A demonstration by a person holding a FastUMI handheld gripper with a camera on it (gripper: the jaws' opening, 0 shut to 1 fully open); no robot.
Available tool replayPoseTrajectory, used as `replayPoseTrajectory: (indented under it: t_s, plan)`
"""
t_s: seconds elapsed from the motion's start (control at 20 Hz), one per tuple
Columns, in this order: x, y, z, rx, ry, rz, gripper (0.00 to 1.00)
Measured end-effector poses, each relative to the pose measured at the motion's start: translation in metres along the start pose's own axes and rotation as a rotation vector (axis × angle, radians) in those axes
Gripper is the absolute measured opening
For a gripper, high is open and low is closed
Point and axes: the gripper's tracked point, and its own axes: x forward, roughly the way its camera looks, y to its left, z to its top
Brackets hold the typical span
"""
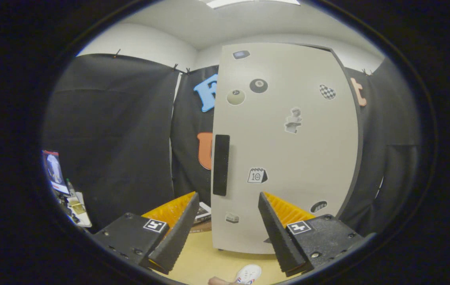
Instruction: Open the shoe cabinet door, grab the shoes and put them into the shoe cabinet, then close the shoe cabinet door.
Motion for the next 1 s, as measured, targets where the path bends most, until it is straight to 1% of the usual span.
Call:
replayPoseTrajectory:
  t_s: [0.1,0.25,0.35,0.4,0.45,0.5,0.55,0.6,0.8,0.9,1.0]
  plan:
    - [0.02,0.008,-0.001,0.03,0.018,-0.018,0.97]
    - [0.054,0.024,0.009,0.057,-0.004,-0.016,0.97]
    - [0.078,0.02,0.011,0.064,0.005,-0.074,0.97]
    - [0.089,0.024,0.013,0.071,0.015,-0.082,0.97]
    - [0.096,0.023,0.013,0.072,0.023,-0.104,0.93]
    - [0.103,0.022,0.017,0.068,0.012,-0.132,0.87]
    - [0.108,0.022,0.022,0.053,0.001,-0.143,0.8]
    - [0.111,0.016,0.02,0.035,0.005,-0.185,0.71]
    - [0.115,0.014,0.016,0.041,0.047,-0.235,0.37]
    - [0.115,0.014,0.014,0.056,0.068,-0.249,0.32]
    - [0.111,0.015,0.016,0.048,0.059,-0.241,0.29]
